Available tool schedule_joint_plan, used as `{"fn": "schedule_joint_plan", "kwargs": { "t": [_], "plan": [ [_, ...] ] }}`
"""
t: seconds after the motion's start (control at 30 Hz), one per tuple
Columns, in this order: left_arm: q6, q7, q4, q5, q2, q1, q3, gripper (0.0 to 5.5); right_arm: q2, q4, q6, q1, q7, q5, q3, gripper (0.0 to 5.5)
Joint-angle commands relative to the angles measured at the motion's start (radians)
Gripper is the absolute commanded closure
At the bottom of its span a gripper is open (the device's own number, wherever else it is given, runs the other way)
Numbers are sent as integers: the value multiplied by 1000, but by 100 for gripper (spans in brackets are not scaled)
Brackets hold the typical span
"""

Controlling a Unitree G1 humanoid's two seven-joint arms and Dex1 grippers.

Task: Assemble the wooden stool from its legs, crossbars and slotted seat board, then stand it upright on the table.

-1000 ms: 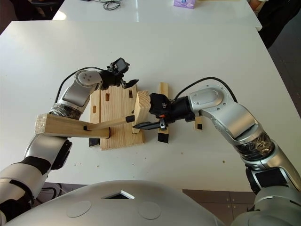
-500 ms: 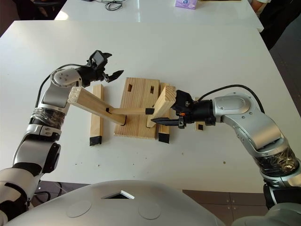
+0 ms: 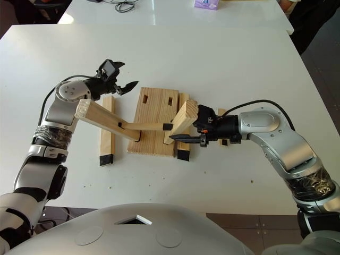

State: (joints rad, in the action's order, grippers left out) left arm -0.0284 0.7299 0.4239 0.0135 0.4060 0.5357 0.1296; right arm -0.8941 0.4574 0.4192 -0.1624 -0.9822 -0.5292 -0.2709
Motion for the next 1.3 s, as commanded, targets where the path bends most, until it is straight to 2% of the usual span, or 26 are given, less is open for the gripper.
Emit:
{"fn": "schedule_joint_plan", "kwargs": {
  "t": [0.03, 0.07, 0.23, 0.33, 0.43, 0.57, 0.73, 0.97, 1.17, 1.3],
  "plan": [
    [-14, 17, -21, -7, -6, -11, 14, 141, 29, -61, 43, 44, 41, 145, -105, 347],
    [-15, 19, -23, -6, -8, -15, 15, 141, 50, -77, 33, 47, 61, 170, -123, 347],
    [-22, 27, -39, -4, -9, -38, 21, 141, 122, -191, -7, 79, 153, 348, -233, 251],
    [-19, 31, -36, -2, -7, -46, 25, 141, 160, -245, -25, 87, 204, 406, -221, 248],
    [-15, 30, -51, 0, -8, -72, 30, 141, 166, -215, -23, 102, 227, 389, -147, 248],
    [6, 29, -78, 12, -15, -118, 53, 141, 127, -30, 42, 234, 250, 312, 11, 248],
    [25, -25, -215, 46, 5, -269, 62, 141, 72, 147, 97, 340, 226, 230, 175, 248],
    [-8, -92, -377, 78, -5, -416, 83, 141, 85, 376, 250, 440, 233, -47, 433, 248],
    [-56, -139, -474, 99, -17, -483, 109, 141, 58, 425, 300, 479, 248, -96, 521, 248],
    [-64, -195, -434, 119, -41, -469, 112, 141, 90, 408, 328, 386, 323, -176, 608, 248]
  ]
}}
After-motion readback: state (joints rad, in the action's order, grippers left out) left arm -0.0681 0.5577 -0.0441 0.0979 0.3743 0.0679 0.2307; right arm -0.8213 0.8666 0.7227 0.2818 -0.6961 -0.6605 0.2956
